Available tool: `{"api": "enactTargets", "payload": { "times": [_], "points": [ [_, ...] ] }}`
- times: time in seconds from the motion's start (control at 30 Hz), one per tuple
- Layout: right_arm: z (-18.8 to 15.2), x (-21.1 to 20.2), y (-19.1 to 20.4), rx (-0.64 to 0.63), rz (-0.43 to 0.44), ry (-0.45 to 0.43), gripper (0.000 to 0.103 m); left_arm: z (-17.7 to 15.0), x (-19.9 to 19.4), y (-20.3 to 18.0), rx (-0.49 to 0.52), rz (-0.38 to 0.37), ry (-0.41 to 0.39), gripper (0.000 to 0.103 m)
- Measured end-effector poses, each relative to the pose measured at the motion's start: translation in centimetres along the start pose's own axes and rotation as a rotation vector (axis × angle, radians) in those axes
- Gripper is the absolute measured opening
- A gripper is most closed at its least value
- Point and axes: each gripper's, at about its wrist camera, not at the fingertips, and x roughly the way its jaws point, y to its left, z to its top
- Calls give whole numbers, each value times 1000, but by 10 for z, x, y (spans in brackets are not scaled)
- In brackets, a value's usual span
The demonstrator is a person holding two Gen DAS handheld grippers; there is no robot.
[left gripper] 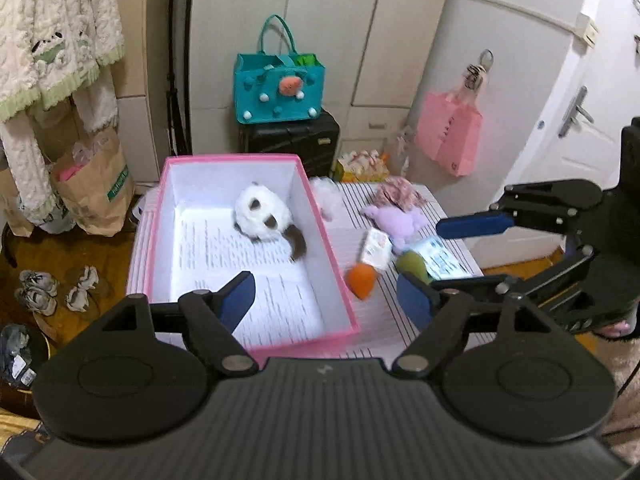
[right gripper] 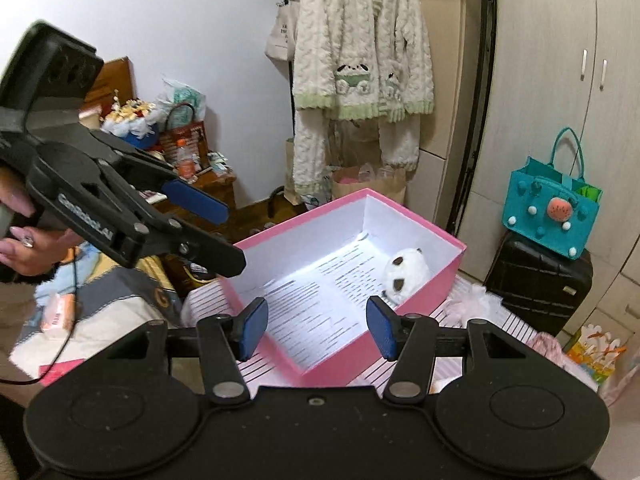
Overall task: Organize soft objects
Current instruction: 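Open the left tool to drop the plush and withdraw, then grasp the orange sponge with left tool while right tool grasps pink fuzzy ball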
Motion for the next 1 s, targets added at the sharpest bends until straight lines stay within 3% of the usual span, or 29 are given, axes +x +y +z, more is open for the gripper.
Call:
{"api": "enactTargets", "payload": {
  "times": [0.17, 0.37, 0.67, 1.0],
  "points": [
    [-20, -26, 5, 26, 5, -27, 60, -16, -13, -15, 10, -51, 40, 85],
    [-55, -40, 2, 54, -26, -20, 63, -38, -16, -40, 67, -44, 25, 85],
    [-119, -45, -10, 120, -63, 25, 65, -82, 13, -79, 167, -83, 97, 85],
    [-181, -27, -39, 168, -155, 54, 67, -109, 70, -99, 226, -117, 85, 85]
  ]
}}
